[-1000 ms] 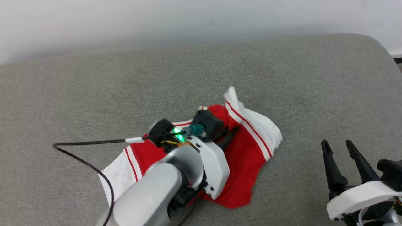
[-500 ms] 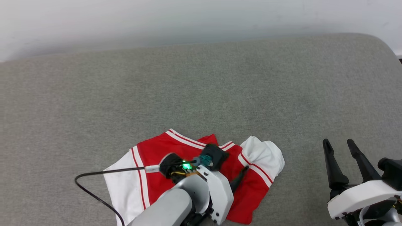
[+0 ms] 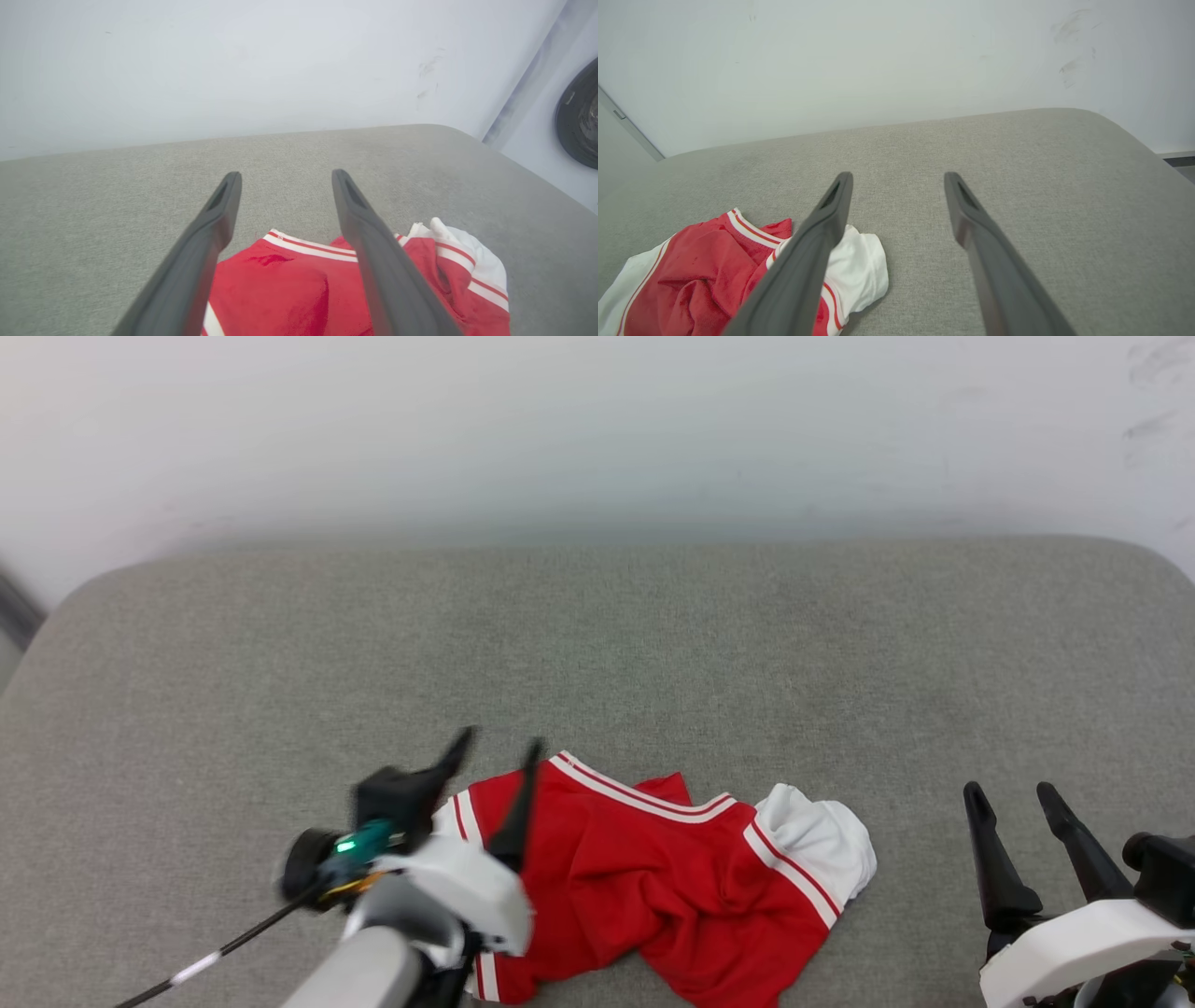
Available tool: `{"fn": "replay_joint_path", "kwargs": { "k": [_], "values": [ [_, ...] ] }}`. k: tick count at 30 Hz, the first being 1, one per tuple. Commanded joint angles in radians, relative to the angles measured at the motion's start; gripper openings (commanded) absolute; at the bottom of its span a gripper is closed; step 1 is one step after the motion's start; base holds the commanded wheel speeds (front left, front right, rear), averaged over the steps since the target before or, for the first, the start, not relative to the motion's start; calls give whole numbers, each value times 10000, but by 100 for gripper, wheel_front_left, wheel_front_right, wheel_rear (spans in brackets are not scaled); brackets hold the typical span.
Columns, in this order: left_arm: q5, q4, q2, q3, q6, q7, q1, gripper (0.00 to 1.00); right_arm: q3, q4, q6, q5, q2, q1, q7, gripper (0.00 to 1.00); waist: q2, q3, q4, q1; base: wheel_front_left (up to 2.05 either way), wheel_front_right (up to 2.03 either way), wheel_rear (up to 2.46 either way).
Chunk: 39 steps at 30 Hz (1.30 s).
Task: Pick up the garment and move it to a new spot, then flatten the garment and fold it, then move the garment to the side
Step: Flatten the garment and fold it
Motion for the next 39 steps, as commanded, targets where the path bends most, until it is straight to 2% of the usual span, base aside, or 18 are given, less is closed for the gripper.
{"fn": "replay_joint_path", "kwargs": {
  "k": [1, 6, 11, 14, 22, 28, 34, 35, 36, 37, 39],
  "values": [
    [-75, -93, 133, 184, 184, -108, 262, 100, -11, -47, -7, -66, 16, 116, 40, 100, 0, -133, 72, 0, 0, 0, 0],
    [-638, -488, 830, 1250, 942, -180, 1264, 100, 17, -154, -7, -12, 14, 286, 146, 100, 0, -279, 86, 0, 0, 0, 0],
    [-1100, -766, 1406, 1652, 1144, 417, 1859, 100, 15, -230, -7, 29, 14, 348, 227, 100, 0, -270, 78, 0, 0, 0, 0],
    [-1361, -781, 1815, 1570, 927, 1276, 1775, 100, -30, -270, -7, 65, 14, 341, 233, 100, 0, -153, 98, 0, 0, 0, 0],
    [-2089, -332, 2683, 845, 88, 4888, 413, 100, 12, -421, -7, 29, 14, -94, 240, 100, 0, 747, 53, 0, 0, 0, 0],
    [-2301, 645, 2819, 407, -424, 6540, -655, 100, 113, -228, -7, 120, 14, -431, 89, 100, 0, 1464, -143, 0, 0, 0, 0],
    [-2537, 1950, 2459, 47, -718, 7383, -1116, 100, 141, 6, -7, 219, 14, -645, -42, 100, 0, 1854, -256, 0, 0, 0, 0],
    [-2632, 2195, 2336, -52, -808, 7586, -1125, 65, 132, 56, -7, 218, 14, -652, -58, 100, 0, 1873, -260, 0, 0, 0, 0],
    [-2697, 2405, 2233, -148, -894, 7752, -1110, 41, 141, 90, -7, 225, 16, -659, -64, 100, 0, 1890, -269, 0, 0, 0, 0],
    [-2783, 2602, 2121, -240, -992, 7891, -1095, 0, 145, 128, -7, 223, 14, -685, -62, 100, 0, 1900, -281, 0, 0, 0, 0],
    [-2989, 2828, 1815, -369, -1242, 8012, -1023, 0, 147, 181, -7, 199, 16, -777, -64, 100, 0, 1892, -286, 0, 0, 0, 0]
  ]
}}
